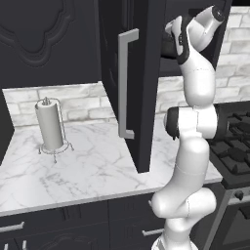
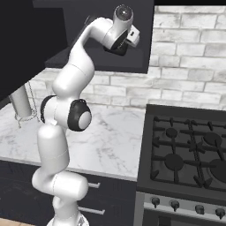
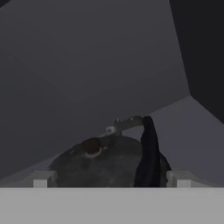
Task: Open the cabinet, pick the kettle from the cabinet, and place it in the sink.
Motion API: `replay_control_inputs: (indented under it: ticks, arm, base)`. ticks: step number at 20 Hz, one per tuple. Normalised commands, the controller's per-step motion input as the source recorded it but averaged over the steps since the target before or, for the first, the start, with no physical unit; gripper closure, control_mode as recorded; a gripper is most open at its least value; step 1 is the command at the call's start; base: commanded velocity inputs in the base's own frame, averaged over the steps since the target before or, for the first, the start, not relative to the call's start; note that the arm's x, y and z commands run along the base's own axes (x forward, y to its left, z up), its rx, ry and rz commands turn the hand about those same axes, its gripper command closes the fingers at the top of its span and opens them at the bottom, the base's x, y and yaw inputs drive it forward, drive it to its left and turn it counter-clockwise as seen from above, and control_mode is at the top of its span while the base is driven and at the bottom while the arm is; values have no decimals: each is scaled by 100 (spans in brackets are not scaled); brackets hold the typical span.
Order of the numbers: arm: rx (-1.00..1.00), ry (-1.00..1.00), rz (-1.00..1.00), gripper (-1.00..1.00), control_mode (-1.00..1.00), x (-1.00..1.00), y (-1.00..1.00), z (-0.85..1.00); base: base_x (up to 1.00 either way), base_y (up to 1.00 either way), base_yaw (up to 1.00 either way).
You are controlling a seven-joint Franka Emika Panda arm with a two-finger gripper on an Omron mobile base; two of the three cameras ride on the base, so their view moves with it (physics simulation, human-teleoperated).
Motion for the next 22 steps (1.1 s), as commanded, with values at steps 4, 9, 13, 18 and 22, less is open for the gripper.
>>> replay_control_inputs:
  ticks: [4, 9, 13, 18, 22]
  arm:
    - [0, 3, 0, 100, -100, 0, 12, -17]
    - [0, 0, 0, 100, -100, 0, 13, -14]
    - [0, 0, -2, 100, -100, -1, 17, -12]
    - [0, 0, -3, 100, -100, -8, 20, -10]
    - [3, 0, -3, 100, -100, -18, 20, -9]
  base:
    - [0, 0, 0]
    - [0, 0, 0]
    - [0, 0, 0]
    - [0, 0, 0]
    - [0, 0, 0]
